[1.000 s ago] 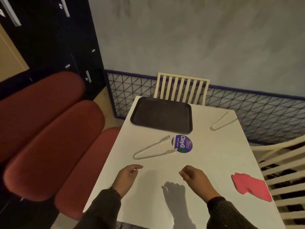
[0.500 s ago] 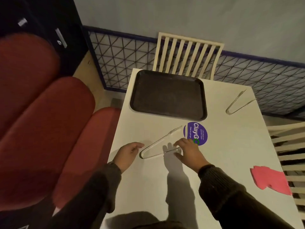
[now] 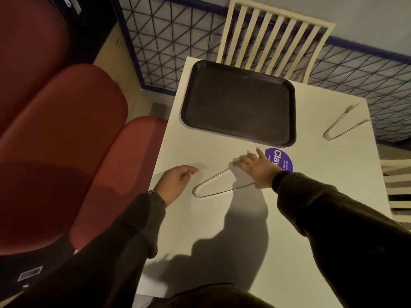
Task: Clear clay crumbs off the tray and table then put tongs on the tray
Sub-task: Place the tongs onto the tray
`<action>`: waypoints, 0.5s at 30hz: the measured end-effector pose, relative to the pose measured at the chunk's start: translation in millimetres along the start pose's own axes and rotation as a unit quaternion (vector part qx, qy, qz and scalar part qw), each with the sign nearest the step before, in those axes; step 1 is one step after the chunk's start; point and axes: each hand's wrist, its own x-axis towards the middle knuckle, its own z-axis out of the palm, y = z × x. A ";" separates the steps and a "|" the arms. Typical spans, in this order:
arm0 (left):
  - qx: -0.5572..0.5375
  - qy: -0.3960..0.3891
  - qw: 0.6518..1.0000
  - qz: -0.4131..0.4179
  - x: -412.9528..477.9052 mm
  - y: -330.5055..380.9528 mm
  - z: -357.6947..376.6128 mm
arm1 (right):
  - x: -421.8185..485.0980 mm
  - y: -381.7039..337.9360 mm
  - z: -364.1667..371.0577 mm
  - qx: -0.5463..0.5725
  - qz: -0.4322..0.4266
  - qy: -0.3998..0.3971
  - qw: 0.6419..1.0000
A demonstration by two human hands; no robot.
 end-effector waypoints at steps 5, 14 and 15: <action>-0.024 0.015 1.000 -0.007 -5.6 0.1 2.1 | 3.4 -2.6 7.3 0.083 0.016 0.032 0.996; -0.086 0.084 0.993 0.006 5.1 6.4 -19.6 | 0.2 -19.9 1.3 0.403 0.166 0.156 0.886; -0.092 0.088 0.992 0.009 9.5 5.8 -24.0 | 5.0 -18.9 -9.1 0.442 0.191 0.168 0.860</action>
